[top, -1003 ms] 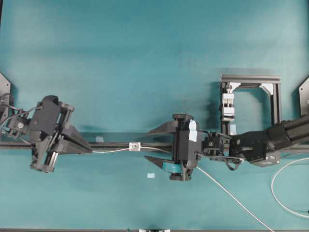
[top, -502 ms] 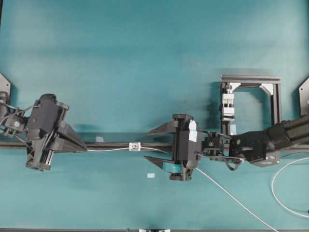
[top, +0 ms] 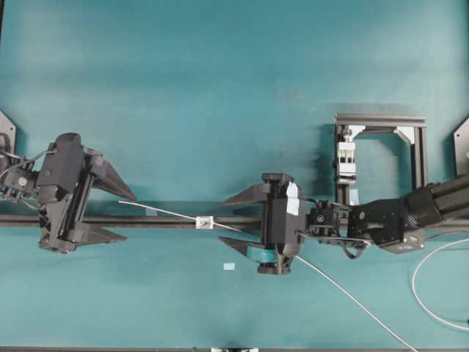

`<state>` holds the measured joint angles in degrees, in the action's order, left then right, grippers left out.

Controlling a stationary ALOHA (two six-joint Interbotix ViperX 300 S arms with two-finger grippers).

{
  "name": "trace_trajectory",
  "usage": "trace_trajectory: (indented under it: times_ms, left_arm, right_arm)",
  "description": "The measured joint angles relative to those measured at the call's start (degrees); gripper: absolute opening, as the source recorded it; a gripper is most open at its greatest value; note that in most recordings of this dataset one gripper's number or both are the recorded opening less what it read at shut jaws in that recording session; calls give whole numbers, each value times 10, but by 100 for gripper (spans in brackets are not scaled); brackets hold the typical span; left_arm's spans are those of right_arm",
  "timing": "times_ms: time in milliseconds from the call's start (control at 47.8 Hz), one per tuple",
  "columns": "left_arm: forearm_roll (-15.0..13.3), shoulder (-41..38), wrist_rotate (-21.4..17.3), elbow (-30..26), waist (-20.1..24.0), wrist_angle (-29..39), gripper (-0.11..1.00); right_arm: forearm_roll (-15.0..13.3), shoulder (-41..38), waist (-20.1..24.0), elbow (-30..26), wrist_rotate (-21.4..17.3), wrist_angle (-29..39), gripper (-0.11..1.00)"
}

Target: Insert the wire into the hole on the left side and pull it with the left arm.

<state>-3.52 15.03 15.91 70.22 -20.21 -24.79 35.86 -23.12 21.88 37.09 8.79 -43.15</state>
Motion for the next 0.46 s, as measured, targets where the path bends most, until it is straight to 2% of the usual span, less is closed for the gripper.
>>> trace_trajectory:
  times_ms: [188,460]
  left_arm:
    - [0,2,-4,1,14,0,84]
    - [4,25,-19,1,43,0,83]
  right_arm:
    - [0,13,-1,7,6,-1,86]
    - [0,56,-4,30,40,-1,86]
